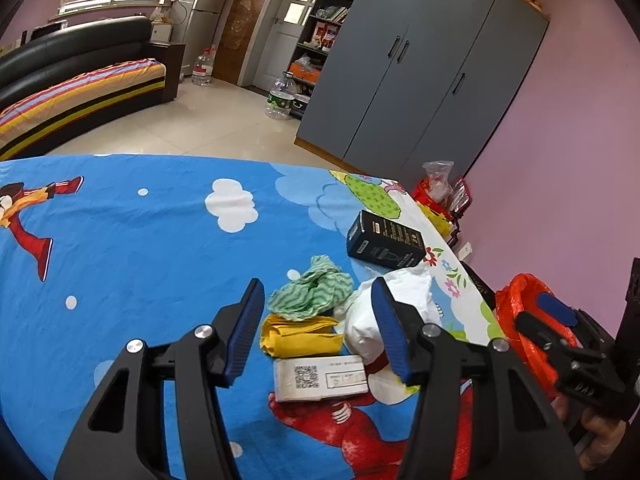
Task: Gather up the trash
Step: 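Move both tools back over the trash on the bed, then grasp the white plastic bag with left tool while right tool grasps crumpled tissue, then carry both items over the orange bin and open both tools, then move both tools back over the remaining items on the bed, then grasp the white cardboard box with the left tool and lift it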
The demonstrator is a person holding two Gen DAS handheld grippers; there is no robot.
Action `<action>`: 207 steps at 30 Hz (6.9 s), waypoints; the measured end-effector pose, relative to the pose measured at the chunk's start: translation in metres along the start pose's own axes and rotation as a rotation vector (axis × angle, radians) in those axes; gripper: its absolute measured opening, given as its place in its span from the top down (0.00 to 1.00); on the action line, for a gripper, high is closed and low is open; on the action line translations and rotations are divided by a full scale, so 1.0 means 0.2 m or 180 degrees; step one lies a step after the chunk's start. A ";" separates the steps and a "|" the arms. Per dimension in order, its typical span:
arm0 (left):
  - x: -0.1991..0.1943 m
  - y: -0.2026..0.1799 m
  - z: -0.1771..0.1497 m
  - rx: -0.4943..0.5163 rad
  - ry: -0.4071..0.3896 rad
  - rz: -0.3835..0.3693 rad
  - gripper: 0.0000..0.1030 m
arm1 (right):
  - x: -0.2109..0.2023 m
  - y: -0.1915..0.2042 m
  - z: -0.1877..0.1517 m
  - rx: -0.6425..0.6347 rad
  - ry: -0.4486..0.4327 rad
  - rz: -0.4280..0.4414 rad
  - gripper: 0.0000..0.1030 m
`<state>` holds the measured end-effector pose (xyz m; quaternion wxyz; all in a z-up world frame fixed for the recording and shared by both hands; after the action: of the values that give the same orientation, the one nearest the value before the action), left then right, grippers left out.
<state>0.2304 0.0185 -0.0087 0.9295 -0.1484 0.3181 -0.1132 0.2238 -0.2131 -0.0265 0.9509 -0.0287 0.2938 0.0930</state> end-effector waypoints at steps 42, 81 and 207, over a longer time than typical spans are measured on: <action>0.08 -0.19 -0.08 0.0139 0.0213 -0.0263 0.53 | 0.26 0.12 -0.07 -0.0083 0.0456 0.0314 0.65; 0.11 -0.77 -0.01 0.0716 0.0262 -0.0622 0.86 | -0.45 -0.70 -0.07 0.0565 -0.0150 -0.0716 0.65; 0.16 -0.17 -0.32 0.0736 0.0630 0.0465 0.35 | -0.24 -0.23 -0.13 0.0694 -0.0067 -0.0116 0.30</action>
<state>0.2109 -0.0351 -0.0630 0.9103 -0.0051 0.4029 -0.0952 0.1805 -0.2694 -0.0208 0.9530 0.0705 0.2916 0.0434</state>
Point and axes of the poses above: each gripper's, at about its wrist camera, not at the fingertips, and x roughly the way its jaws point, y to its left, z to its top, the point moved 3 cm from there along x, roughly the way its jaws point, and after that the axes turned 5 degrees about -y, right-handed, at the moved point
